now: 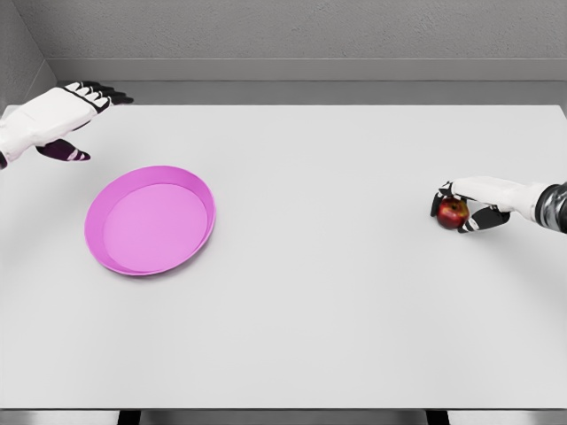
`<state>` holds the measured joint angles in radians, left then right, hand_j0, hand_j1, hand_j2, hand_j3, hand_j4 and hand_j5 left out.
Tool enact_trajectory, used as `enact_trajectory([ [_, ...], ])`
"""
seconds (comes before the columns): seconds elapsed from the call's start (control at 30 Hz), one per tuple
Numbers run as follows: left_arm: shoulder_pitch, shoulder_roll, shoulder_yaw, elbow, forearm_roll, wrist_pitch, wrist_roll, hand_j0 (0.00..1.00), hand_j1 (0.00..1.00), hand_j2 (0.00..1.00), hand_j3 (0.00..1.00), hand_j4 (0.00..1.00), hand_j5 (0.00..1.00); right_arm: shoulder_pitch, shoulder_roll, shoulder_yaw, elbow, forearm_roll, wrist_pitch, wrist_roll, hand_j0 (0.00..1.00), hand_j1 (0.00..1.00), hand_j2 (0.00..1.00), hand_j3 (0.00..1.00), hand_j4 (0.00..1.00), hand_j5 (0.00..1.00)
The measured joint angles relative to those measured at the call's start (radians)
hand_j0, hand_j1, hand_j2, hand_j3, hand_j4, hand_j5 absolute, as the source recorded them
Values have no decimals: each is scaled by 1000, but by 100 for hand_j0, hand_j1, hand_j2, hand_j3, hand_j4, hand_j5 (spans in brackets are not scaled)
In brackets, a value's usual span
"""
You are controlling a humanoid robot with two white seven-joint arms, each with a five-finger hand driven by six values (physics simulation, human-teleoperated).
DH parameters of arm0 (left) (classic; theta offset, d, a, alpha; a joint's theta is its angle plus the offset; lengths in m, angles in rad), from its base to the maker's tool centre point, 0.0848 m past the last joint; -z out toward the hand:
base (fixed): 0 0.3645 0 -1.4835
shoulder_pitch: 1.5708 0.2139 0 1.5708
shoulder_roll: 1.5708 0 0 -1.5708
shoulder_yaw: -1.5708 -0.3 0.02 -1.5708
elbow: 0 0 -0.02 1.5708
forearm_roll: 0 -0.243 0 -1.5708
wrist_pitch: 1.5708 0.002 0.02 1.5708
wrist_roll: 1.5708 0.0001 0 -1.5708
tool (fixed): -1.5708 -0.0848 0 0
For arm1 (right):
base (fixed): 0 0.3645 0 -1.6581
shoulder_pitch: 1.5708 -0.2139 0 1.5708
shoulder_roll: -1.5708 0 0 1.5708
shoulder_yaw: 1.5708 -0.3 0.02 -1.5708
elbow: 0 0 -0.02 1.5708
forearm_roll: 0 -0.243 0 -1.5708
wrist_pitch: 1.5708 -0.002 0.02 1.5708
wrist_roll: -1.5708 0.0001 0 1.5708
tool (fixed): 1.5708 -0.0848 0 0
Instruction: Put the apple on the plate with both arms
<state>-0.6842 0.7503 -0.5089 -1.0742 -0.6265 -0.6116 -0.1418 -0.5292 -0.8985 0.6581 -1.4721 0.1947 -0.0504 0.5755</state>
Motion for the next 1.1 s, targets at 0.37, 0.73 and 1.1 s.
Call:
enact_trajectory([
  [0.37, 0, 0, 0, -1, 1, 0, 0, 100, 100, 100, 100, 100, 100, 2, -5, -48, -69, 1, 2, 32, 46, 46, 46, 46, 46, 46],
  [0.73, 2, 0, 0, -3, 1, 0, 0, 100, 100, 100, 100, 100, 100, -5, -1, -63, -220, -1, 0, 36, 46, 46, 46, 46, 46, 46],
  [1.1, 0, 1, 0, -5, 2, 0, 0, 100, 100, 100, 100, 100, 100, -11, 70, -50, -279, -3, -53, 37, 46, 46, 46, 46, 46, 46],
])
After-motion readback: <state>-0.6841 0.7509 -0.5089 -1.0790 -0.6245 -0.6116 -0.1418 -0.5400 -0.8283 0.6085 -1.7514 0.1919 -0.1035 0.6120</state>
